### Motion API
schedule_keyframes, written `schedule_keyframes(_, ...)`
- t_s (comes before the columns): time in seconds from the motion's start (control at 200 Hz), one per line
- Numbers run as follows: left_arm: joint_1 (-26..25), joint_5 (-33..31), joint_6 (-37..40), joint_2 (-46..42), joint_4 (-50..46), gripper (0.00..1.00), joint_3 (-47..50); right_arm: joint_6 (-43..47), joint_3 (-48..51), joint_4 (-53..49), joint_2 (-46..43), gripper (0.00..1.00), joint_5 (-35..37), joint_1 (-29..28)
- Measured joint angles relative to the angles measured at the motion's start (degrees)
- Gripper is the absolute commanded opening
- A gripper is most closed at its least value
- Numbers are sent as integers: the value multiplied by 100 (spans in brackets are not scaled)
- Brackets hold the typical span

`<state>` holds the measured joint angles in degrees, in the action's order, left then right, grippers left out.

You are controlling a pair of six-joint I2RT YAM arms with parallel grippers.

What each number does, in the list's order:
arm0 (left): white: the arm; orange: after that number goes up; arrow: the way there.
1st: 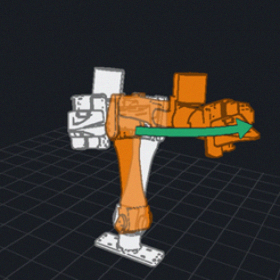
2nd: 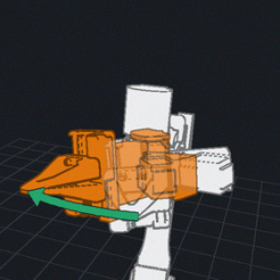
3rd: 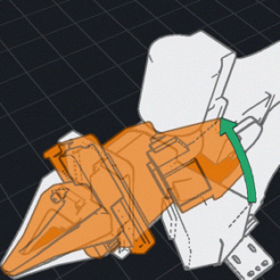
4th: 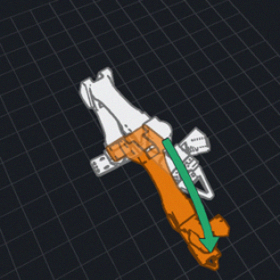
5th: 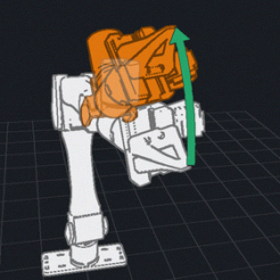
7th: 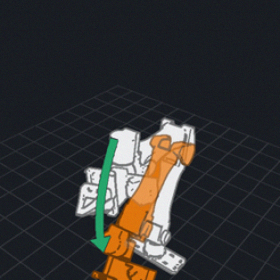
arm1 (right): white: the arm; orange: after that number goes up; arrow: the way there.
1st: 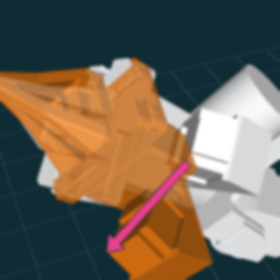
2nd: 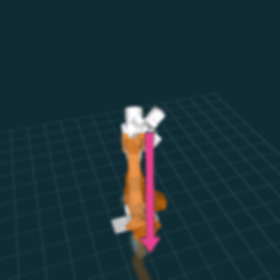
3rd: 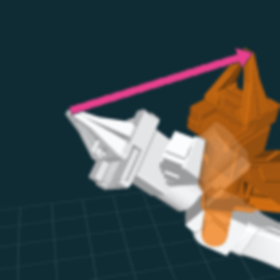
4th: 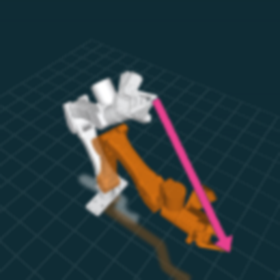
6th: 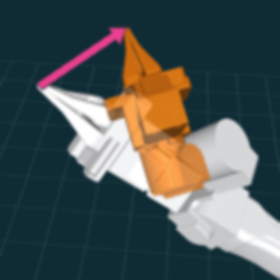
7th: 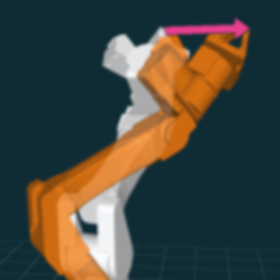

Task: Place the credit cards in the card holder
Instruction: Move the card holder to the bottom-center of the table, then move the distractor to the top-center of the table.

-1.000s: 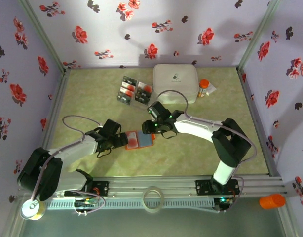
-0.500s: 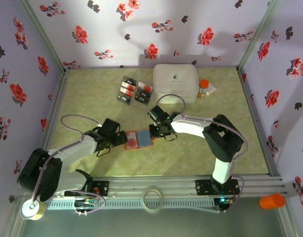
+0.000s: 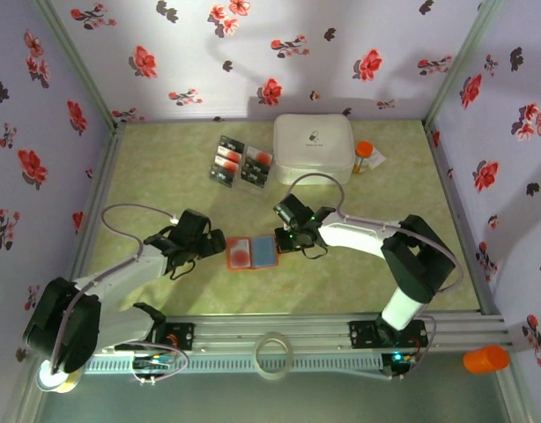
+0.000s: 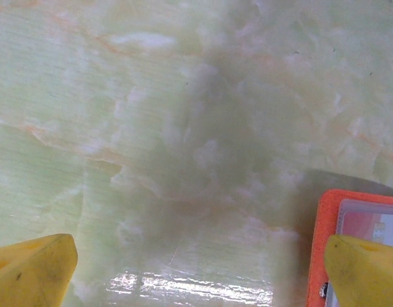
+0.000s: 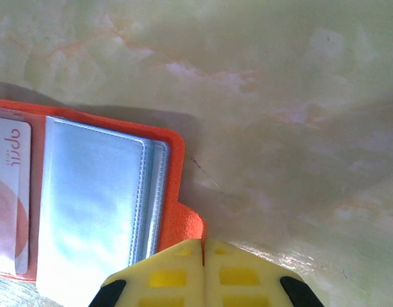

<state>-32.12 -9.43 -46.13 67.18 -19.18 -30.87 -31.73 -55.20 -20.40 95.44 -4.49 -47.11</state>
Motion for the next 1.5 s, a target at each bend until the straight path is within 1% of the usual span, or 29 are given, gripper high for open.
schedule_keyframes(0.26,4,2,20,-9,-44,100,-26,-2,28,44,0,0,-13,0)
schedule_keyframes(0.505,15,4,68,26,-66,100,-162,-44,153,87,-9,11,-68,-2)
schedule_keyframes(0.54,42,4,98,59,-66,100,-221,-52,162,87,-13,14,-81,-2)
schedule_keyframes(0.635,210,48,205,188,-61,100,-417,-118,210,105,-50,31,-122,-2)
schedule_keyframes(0.705,439,114,356,358,-57,100,-649,-151,258,101,-116,38,-136,0)
schedule_keyframes(0.8,750,205,603,654,-57,100,-1071,-162,275,83,-214,42,-129,0)
schedule_keyframes(0.9,1045,313,876,1001,-28,100,-1561,-151,229,-35,-348,43,-109,74)
schedule_keyframes(1.035,1436,466,1169,1464,59,100,-2124,-94,-72,-240,-439,43,-9,472)
schedule_keyframes(1.21,1766,645,1386,1853,79,100,-2638,61,-787,-361,-278,42,4,1421)
schedule_keyframes(1.35,1941,743,1419,1932,114,100,-2793,184,-1515,-363,409,41,-70,2026)
schedule_keyframes(1.5,2055,848,1423,1937,114,100,-2859,280,-2175,-442,1255,40,-131,2293)
